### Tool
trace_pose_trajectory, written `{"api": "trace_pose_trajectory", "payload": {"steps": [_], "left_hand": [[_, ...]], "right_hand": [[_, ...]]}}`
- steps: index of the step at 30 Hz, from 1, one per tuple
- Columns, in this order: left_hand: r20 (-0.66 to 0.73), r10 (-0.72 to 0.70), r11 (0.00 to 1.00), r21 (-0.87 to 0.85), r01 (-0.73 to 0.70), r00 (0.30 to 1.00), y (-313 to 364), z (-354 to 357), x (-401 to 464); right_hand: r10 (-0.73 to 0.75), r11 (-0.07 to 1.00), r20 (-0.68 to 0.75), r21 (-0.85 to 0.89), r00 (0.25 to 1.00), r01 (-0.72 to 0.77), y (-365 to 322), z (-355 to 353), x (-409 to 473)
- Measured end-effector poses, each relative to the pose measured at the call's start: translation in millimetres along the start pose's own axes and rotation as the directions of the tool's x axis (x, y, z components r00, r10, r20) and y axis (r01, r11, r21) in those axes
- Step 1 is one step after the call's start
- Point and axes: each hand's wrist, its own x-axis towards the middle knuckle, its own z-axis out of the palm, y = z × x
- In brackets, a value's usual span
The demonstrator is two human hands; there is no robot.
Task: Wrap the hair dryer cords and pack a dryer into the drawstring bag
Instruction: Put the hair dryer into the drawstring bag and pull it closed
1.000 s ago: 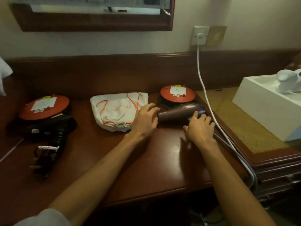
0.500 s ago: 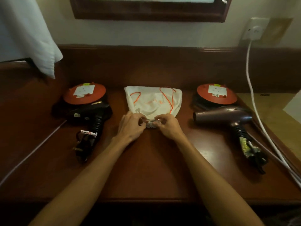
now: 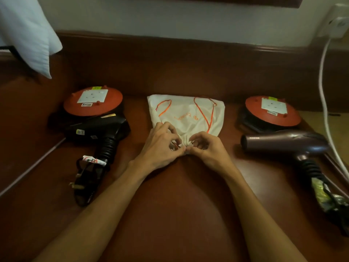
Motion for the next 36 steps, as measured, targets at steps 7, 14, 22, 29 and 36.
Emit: {"api": "trace_pose_trajectory", "payload": {"steps": [7, 14, 22, 29, 36], "left_hand": [[-0.028, 0.008, 0.96, 0.28, 0.001, 1.0, 20, 2, 8], [-0.199, -0.144, 0.973, 0.148, 0.176, 0.969, -12, -19, -6], [-0.131, 0.003, 1.0, 0.031, 0.001, 0.991, 20, 1, -1], [-0.101, -0.068, 0.997, 0.031, 0.072, 0.993, 21, 9, 4], [-0.184, -0.157, 0.937, 0.284, 0.206, 0.97, 28, 6, 2]], "right_hand": [[-0.117, 0.985, -0.167, -0.143, 0.979, 0.094, -1, 24, 5], [-0.05, 0.991, -0.289, -0.13, 0.956, 0.012, 23, -7, 8], [-0.105, 0.994, -0.156, 0.013, 0.982, 0.108, 13, -6, 7], [-0.086, 0.995, -0.122, 0.044, 0.989, 0.092, 7, -2, 5], [-0.163, 0.98, -0.228, -0.153, 0.96, 0.13, 3, 28, 9]]}}
